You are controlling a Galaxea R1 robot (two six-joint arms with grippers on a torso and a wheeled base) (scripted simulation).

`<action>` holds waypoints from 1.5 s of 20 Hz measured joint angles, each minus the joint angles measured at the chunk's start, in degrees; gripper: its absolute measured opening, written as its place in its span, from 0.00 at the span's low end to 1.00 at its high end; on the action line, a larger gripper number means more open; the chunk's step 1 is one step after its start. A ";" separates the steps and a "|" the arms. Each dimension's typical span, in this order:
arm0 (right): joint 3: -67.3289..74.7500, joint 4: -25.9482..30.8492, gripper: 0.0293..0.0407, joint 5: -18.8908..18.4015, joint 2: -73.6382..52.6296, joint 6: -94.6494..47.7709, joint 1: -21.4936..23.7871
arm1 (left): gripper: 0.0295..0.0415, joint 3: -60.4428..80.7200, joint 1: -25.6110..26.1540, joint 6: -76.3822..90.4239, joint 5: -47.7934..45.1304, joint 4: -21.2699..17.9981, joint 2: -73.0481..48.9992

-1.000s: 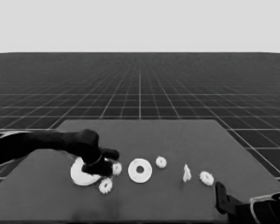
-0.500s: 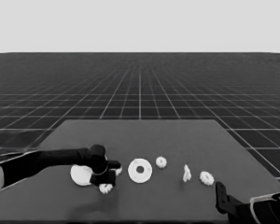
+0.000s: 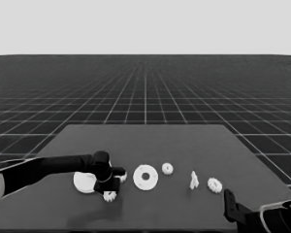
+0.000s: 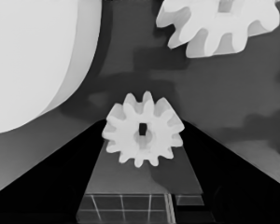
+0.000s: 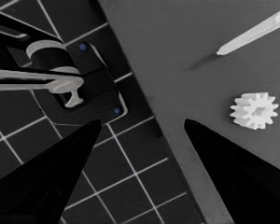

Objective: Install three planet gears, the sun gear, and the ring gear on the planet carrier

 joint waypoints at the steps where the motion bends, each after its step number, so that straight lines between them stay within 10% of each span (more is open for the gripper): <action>1: 0.00 0.00 0.81 0.00 0.00 0.00 0.00 | 0.14 0.00 0.00 0.00 0.00 0.00 0.00; 4: 0.00 0.00 0.81 0.00 0.00 0.00 0.00 | 0.14 0.00 0.00 0.00 0.00 0.00 0.00; 8: 0.00 0.00 0.81 0.00 0.00 0.00 0.00 | 0.14 7.59 -11.75 -4.67 3.40 -11.45 -1.98; 14: 0.00 0.00 0.81 0.00 0.00 0.00 0.00 | 0.14 7.93 -13.52 -4.93 3.48 -13.25 -2.05; 17: 0.00 0.00 0.81 0.00 0.00 0.00 0.00 | 0.14 -7.96 -14.62 -9.20 4.45 -14.35 18.01; 24: 0.00 0.00 0.81 0.00 0.00 0.00 0.00 | 0.14 -14.48 -14.75 -7.71 4.13 -14.56 23.16; 30: 0.00 0.00 0.81 0.00 0.00 0.00 0.00 | 0.14 -19.91 -5.34 -3.80 2.46 -5.24 24.27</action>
